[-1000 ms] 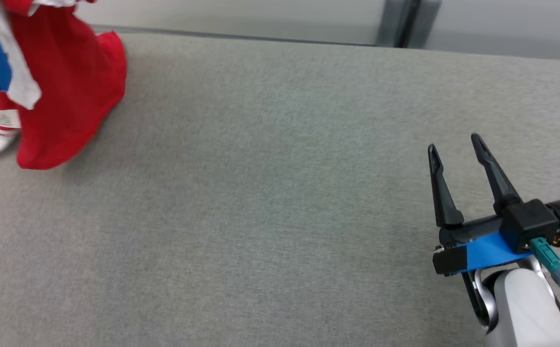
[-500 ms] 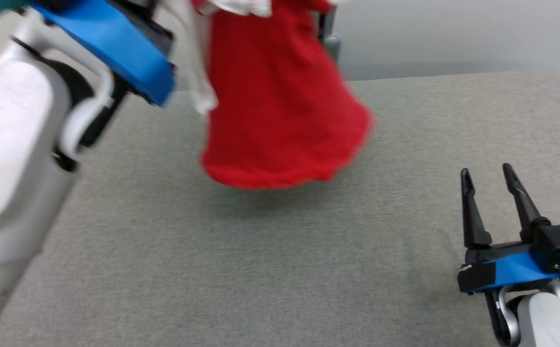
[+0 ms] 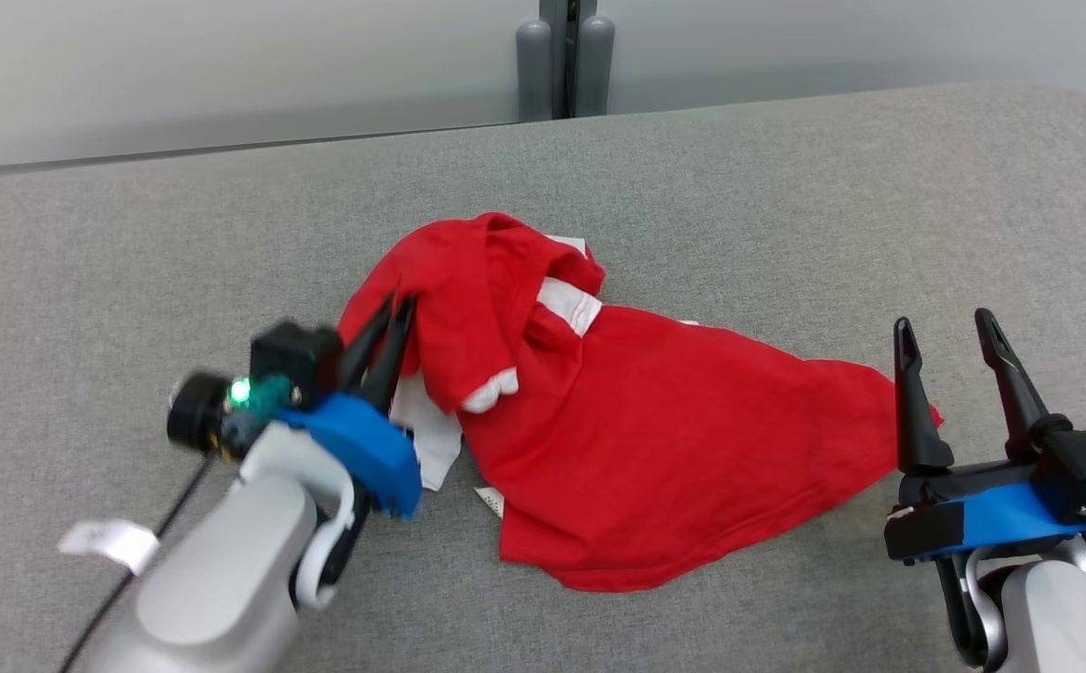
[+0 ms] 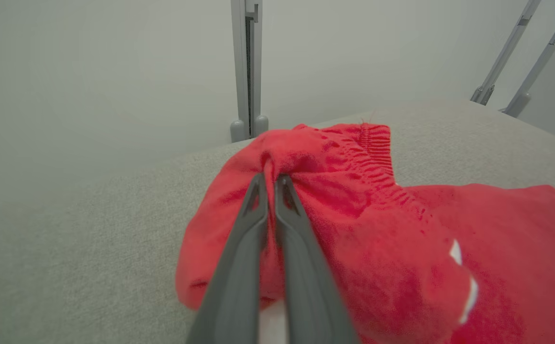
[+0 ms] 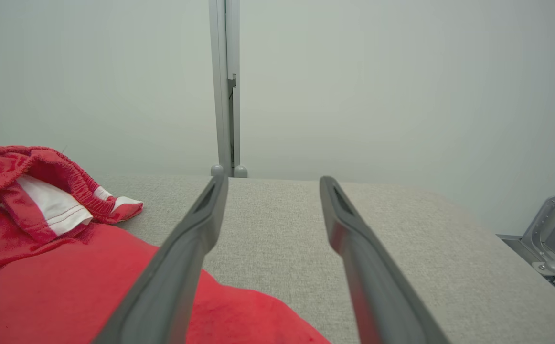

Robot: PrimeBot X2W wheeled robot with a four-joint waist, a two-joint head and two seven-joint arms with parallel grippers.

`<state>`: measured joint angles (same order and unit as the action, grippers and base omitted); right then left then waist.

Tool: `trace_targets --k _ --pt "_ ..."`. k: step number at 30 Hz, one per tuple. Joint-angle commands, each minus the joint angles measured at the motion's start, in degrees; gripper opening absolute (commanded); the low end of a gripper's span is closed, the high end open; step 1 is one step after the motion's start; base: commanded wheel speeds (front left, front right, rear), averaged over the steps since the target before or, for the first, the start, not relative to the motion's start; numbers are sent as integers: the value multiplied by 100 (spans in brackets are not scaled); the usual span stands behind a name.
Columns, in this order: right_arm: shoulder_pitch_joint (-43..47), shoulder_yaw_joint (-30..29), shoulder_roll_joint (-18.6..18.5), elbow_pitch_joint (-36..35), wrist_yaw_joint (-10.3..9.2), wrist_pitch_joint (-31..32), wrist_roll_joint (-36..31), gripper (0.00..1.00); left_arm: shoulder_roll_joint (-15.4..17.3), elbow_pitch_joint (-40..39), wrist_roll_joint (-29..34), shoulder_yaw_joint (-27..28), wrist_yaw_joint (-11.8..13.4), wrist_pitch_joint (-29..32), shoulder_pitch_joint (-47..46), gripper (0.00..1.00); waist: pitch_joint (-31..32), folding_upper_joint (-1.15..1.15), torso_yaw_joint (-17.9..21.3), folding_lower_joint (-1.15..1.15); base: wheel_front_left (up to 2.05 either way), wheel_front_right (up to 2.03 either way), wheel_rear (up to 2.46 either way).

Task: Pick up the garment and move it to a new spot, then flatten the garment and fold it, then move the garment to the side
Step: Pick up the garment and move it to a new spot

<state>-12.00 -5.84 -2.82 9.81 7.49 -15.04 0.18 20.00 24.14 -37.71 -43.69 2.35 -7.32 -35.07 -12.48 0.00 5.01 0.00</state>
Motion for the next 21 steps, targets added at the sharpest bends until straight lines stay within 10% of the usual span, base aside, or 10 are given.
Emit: trace_targets --k 1,10,15,17,21 --pt "-55 39 -12 4 0 -20 55 100 -100 220 -4 -41 25 -150 142 0 -21 0 13 0 0 0 0" --pt "-44 222 -12 132 0 -21 33 100 -644 1320 -18 132 42 -755 536 2 -28 0 -92 0 0 0 0" --pt "-45 267 -11 153 0 -21 5 100 -727 1244 271 390 103 -789 578 50 64 0 -172 0 0 0 0" --pt "-28 265 -12 171 0 -21 1 100 -725 1098 440 535 133 -791 673 100 105 0 -195 0 0 0 0" --pt "40 273 -11 205 0 -21 -1 100 -719 856 755 746 163 -792 840 100 197 0 -229 0 0 0 0"
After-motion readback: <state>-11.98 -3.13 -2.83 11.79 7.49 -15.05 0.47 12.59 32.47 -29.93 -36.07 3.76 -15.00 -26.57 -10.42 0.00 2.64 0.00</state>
